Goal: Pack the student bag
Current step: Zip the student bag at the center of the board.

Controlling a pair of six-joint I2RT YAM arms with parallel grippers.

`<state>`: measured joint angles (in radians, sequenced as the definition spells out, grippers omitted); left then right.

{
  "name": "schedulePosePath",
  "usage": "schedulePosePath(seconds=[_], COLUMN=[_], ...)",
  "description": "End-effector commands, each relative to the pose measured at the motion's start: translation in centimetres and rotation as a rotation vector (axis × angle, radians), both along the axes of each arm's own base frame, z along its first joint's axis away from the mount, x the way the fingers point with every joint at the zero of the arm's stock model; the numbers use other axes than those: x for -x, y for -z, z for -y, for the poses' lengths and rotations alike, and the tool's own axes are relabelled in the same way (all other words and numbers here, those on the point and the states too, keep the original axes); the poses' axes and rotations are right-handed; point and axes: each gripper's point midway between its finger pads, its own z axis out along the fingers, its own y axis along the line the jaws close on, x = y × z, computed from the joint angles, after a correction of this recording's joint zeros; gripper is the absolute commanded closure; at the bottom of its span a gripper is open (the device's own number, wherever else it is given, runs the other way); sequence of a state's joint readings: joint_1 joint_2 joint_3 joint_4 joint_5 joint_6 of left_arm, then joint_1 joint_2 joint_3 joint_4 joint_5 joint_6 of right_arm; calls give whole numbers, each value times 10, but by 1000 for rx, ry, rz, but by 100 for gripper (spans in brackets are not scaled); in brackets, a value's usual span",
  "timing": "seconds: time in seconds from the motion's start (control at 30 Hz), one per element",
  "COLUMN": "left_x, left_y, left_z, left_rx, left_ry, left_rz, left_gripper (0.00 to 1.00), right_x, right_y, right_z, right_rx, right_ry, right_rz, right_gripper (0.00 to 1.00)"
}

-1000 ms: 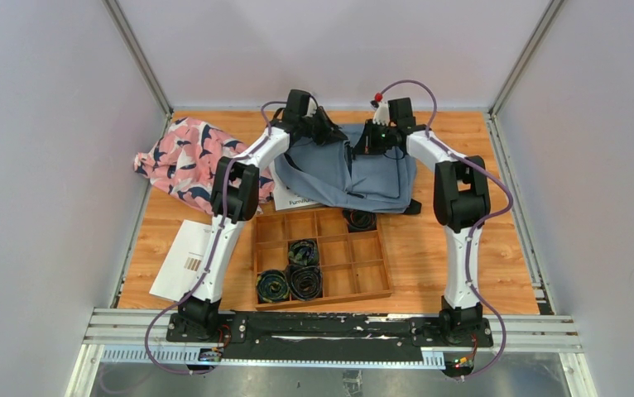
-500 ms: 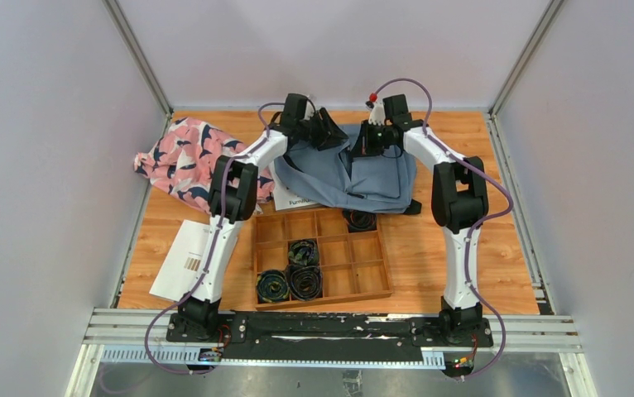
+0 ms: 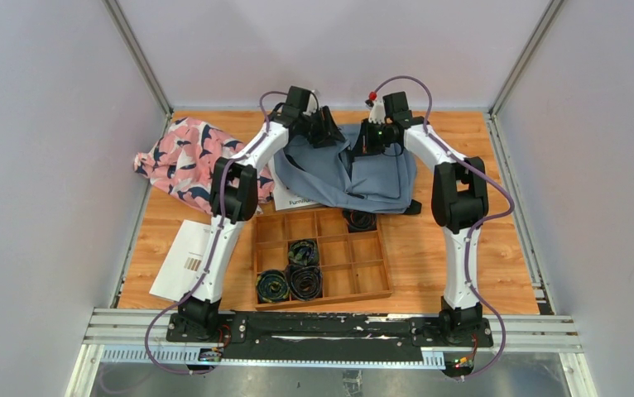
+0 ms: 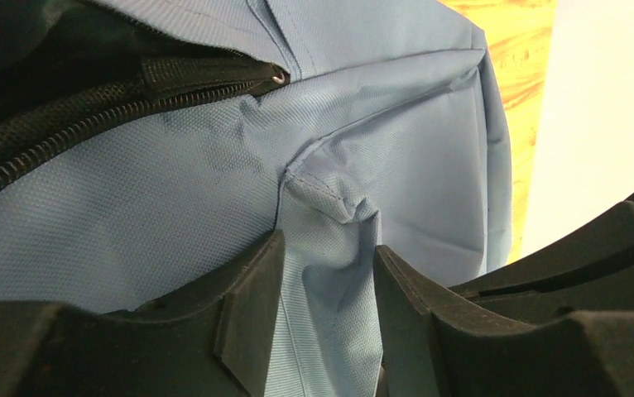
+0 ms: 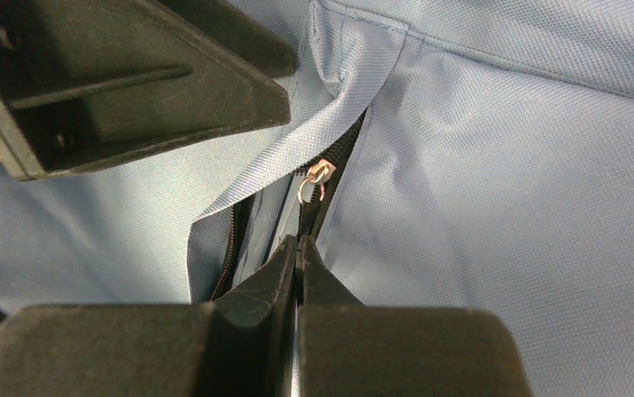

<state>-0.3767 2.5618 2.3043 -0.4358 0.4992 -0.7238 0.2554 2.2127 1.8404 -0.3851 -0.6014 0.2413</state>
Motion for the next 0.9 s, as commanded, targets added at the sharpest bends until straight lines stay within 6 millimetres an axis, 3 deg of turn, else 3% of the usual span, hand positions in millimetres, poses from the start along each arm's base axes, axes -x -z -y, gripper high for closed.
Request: schedulePosePath(seconds=[0.0,0.67,0.87], left_x=[5,-8,-1], left_y=[-2,-5,-1], left_z=[-2,32,43], left_rx=[-93,17,28], left_ry=[16,9,40], left_rz=[26,68,67], left_gripper=[47,48,57], right_x=[10,8,8], right_y=[-8,-3,-2], right_z=[-10,-11,-12], right_rx=[-1,3,2], right_ry=[-45,-57,-60], right_rz=[-19,-39,-44], right_gripper=[100,100,100])
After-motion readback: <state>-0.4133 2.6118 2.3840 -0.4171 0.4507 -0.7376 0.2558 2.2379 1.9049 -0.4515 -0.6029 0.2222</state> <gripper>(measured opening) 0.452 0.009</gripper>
